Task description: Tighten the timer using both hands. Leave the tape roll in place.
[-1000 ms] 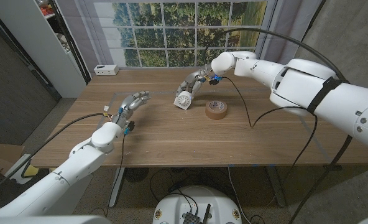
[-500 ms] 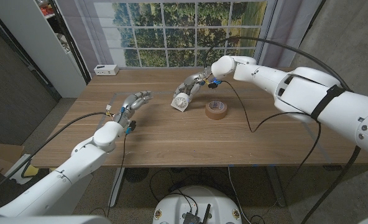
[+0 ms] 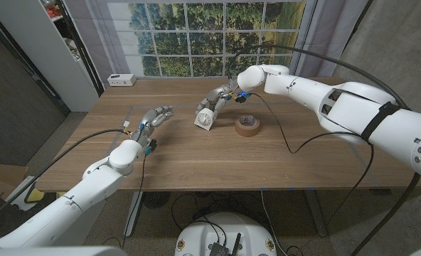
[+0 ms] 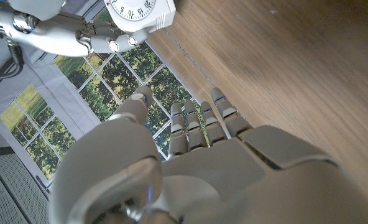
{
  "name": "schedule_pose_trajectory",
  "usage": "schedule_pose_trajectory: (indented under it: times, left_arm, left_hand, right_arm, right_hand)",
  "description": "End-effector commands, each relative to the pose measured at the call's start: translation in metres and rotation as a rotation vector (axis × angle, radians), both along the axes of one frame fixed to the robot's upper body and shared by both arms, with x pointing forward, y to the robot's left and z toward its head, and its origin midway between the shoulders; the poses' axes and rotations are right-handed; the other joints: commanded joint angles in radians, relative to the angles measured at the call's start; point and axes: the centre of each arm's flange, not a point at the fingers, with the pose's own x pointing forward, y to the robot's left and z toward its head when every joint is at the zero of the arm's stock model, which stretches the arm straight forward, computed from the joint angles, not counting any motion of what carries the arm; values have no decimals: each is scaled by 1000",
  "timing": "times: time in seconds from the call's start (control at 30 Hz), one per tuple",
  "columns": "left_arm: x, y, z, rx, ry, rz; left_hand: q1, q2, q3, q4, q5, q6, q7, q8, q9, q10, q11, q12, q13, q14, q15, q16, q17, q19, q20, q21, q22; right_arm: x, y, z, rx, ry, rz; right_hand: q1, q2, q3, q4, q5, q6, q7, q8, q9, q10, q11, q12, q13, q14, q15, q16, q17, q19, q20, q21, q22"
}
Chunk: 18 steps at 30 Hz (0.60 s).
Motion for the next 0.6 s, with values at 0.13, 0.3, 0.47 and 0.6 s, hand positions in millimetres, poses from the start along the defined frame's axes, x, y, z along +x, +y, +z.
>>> schedule_pose_trajectory:
  times: [0.13,0.3,0.47,0.6]
  left_arm:
    - [0,-2,-6,-1,-9,22]
    - [-2,0,-8,-2,-10,28]
    - [-4,1,-9,-4,-17,33]
    - [-5,3,-10,-8,-19,36]
  left_hand:
    - [15,3,-2,0,5,6,-18,1,5,3,-3,4,6,3,-4,0,3,4,8,-4,5]
    - [17,4,-4,2,5,9,-22,2,5,2,-5,4,7,1,-3,-1,3,2,15,-6,5]
    - [18,8,-6,5,5,12,-26,2,6,0,-9,3,8,0,-4,0,5,-1,28,-10,6]
    - [19,10,-8,7,5,20,-36,5,6,-1,-10,3,9,-2,-5,0,6,-2,34,-12,6]
  right_arm:
    - [-34,28,13,-157,-134,68]
    - [-37,31,12,-193,-152,80]
    - [-39,33,11,-216,-159,87]
    - [-39,32,7,-239,-152,79]
  right_hand:
    - [2,-2,5,-19,-3,-72,5,-38,-16,-111,0,-55,-5,-78,-98,-40,8,-34,17,-7,5]
    - [7,-11,9,-31,-3,-143,6,-56,-30,-175,-1,-94,-21,-114,-35,-69,-1,-49,31,-5,7]
    - [26,-14,17,-42,-2,-194,6,-62,-39,-204,-7,-114,-33,-130,-6,-89,-13,-57,40,-3,8]
    - [40,-11,20,-48,-1,-214,6,-62,-43,-206,-17,-119,-40,-133,2,-93,-16,-61,42,-1,9]
